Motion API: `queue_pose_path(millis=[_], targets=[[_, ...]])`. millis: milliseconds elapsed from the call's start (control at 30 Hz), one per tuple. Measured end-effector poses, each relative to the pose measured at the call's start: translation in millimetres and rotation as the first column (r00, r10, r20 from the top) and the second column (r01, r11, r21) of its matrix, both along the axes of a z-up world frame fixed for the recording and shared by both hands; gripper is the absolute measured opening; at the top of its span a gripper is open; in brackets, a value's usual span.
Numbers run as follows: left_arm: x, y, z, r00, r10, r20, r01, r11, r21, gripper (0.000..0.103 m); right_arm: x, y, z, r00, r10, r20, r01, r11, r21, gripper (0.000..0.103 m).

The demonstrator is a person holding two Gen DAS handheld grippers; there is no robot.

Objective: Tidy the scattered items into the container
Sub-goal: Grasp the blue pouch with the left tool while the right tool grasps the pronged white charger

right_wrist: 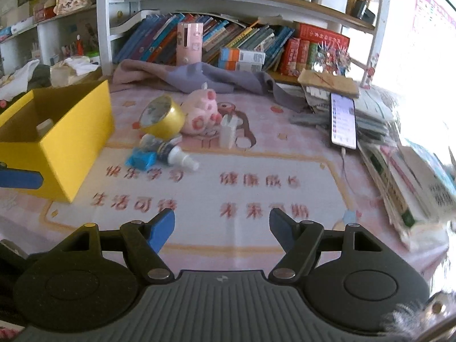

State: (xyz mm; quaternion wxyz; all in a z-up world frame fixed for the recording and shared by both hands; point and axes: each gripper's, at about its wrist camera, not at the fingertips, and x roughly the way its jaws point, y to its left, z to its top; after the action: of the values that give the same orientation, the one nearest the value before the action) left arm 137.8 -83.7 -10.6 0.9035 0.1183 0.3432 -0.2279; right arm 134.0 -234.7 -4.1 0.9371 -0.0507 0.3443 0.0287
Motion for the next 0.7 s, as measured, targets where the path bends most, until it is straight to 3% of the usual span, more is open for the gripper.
queue_pose_path(millis=[367,567,700], targets=[[66,-44,-14,0.985,0.170,-0.044,-0.169,0.985,0.026,0.102,85,-56,-4,0.995,0.103,0.000,-0.103,0.994,0.034,0.072],[96,-55,-19,0.952,0.307,-0.013,-0.306,0.950,0.069,0.100,130,-70,-20,0.989,0.149,-0.022,-0.146,0.984,0.104,0.072],[119,-55,-29,0.930,0.367,-0.038,-0.362,0.927,0.098,0.099,160,-70,-35,0.986,0.159,-0.045,-0.151,0.976,0.155,0.071]])
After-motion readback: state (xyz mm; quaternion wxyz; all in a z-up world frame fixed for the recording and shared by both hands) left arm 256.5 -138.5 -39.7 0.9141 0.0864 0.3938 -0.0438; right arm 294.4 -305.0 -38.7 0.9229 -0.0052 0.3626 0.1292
